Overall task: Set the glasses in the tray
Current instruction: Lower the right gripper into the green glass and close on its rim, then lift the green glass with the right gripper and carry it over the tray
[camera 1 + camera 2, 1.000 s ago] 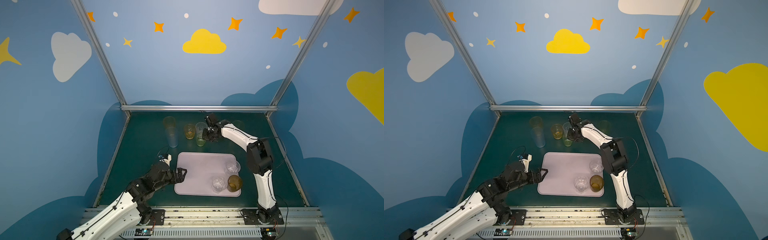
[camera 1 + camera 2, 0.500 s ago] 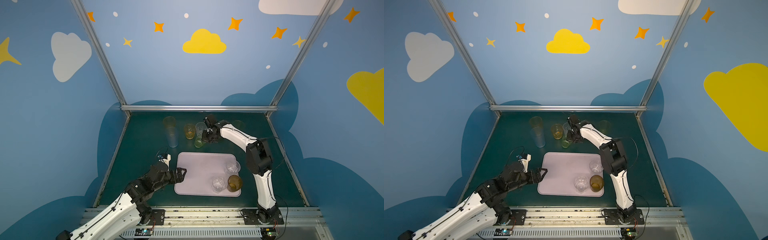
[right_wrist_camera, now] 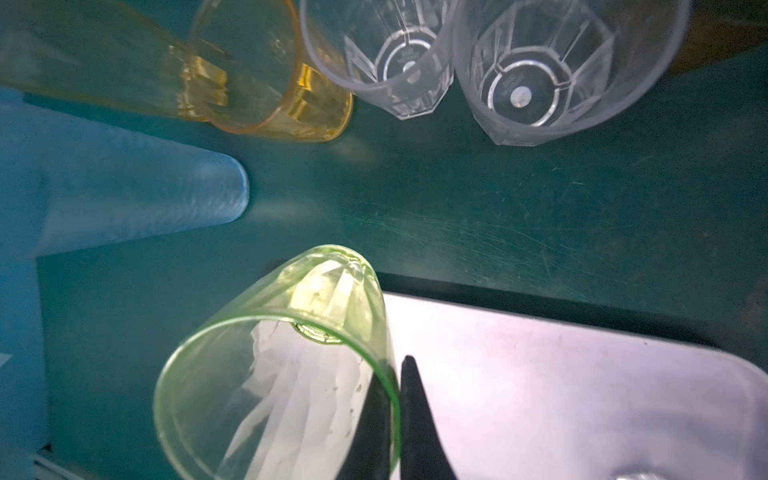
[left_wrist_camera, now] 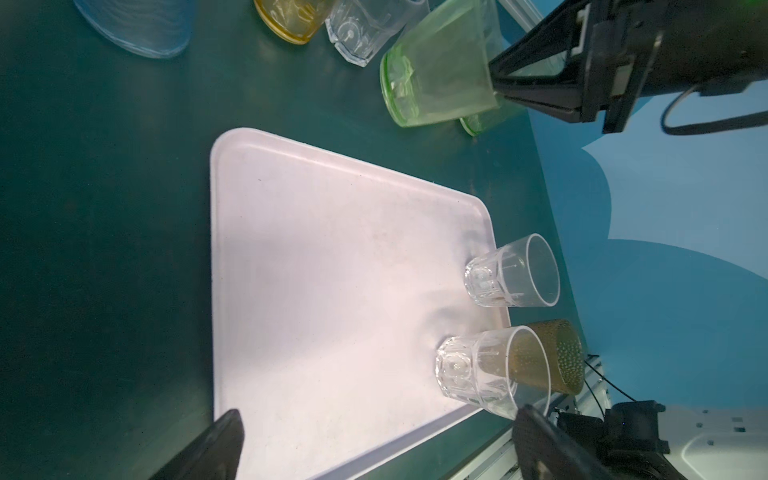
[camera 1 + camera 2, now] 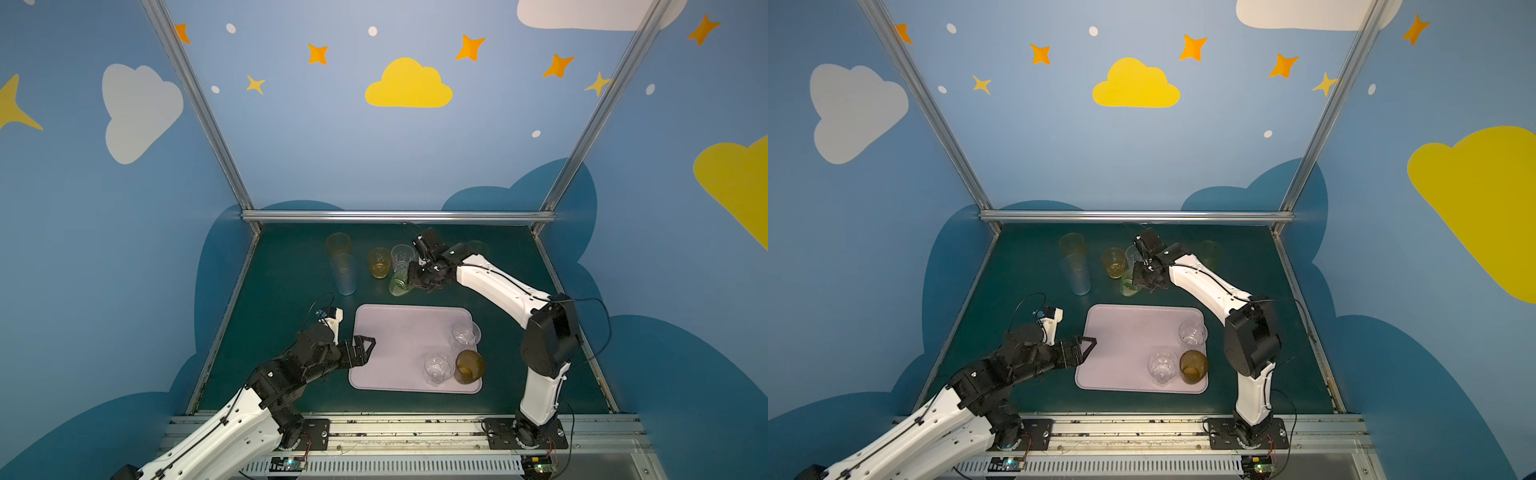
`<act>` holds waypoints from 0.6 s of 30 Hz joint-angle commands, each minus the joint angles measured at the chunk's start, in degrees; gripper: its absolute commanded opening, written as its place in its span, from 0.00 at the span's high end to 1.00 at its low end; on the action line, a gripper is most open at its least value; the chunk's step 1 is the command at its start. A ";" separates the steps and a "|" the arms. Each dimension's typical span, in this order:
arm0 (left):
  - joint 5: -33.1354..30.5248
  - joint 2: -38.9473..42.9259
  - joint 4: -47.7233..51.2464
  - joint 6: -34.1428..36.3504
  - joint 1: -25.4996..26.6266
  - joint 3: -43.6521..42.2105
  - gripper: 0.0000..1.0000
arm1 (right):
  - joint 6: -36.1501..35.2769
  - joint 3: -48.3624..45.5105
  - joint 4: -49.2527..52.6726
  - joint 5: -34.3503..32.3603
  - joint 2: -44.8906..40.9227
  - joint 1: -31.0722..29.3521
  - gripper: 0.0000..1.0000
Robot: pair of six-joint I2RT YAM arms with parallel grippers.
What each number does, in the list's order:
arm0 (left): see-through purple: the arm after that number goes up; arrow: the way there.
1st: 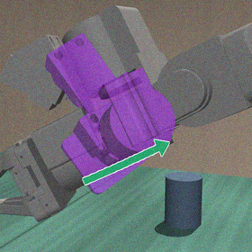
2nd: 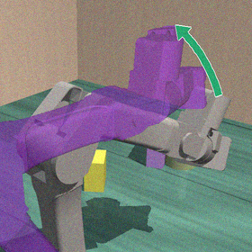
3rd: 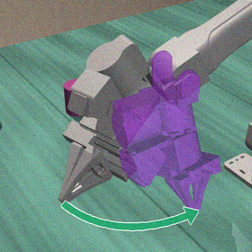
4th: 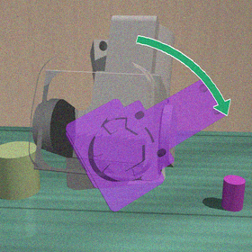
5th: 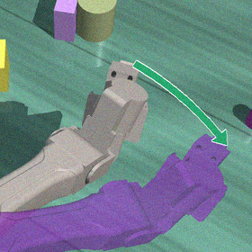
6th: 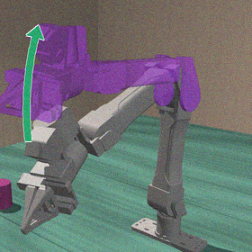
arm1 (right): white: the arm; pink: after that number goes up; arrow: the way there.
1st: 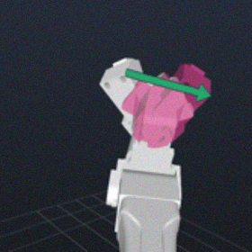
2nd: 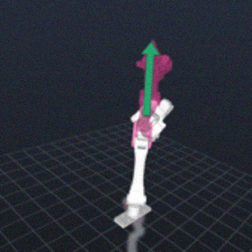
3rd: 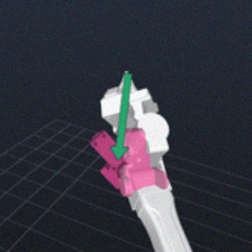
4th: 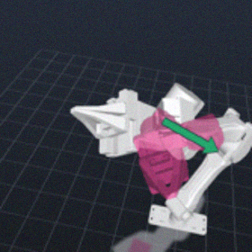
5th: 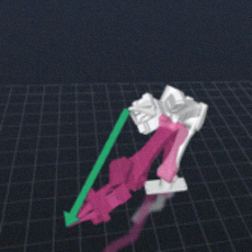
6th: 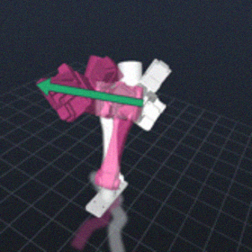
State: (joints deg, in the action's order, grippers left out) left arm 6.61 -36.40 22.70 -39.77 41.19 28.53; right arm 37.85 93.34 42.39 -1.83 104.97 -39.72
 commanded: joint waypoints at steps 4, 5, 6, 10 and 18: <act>5.16 -4.20 -2.45 -0.60 0.00 3.69 0.00 | 1.01 -10.04 0.07 -2.22 -10.11 -1.32 1.00; 6.59 -4.54 -2.81 -0.69 0.11 3.72 0.00 | 1.47 -12.23 -0.26 -2.30 -11.97 -1.38 1.00; 7.14 -4.72 -3.16 -0.92 0.38 3.66 0.00 | 1.81 -13.97 -0.38 -2.68 -13.41 -1.58 1.00; 6.84 -4.63 -5.14 -1.98 1.10 2.78 0.00 | 2.61 -19.96 1.34 -4.56 -19.68 -1.92 1.00; 6.23 -5.74 -5.27 -1.63 2.03 2.58 0.00 | 4.86 -28.37 5.05 -6.46 -31.28 -2.50 1.00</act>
State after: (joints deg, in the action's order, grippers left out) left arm 12.64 -41.80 18.35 -41.39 42.89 30.85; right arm 41.23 66.11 45.28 -6.44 76.95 -41.56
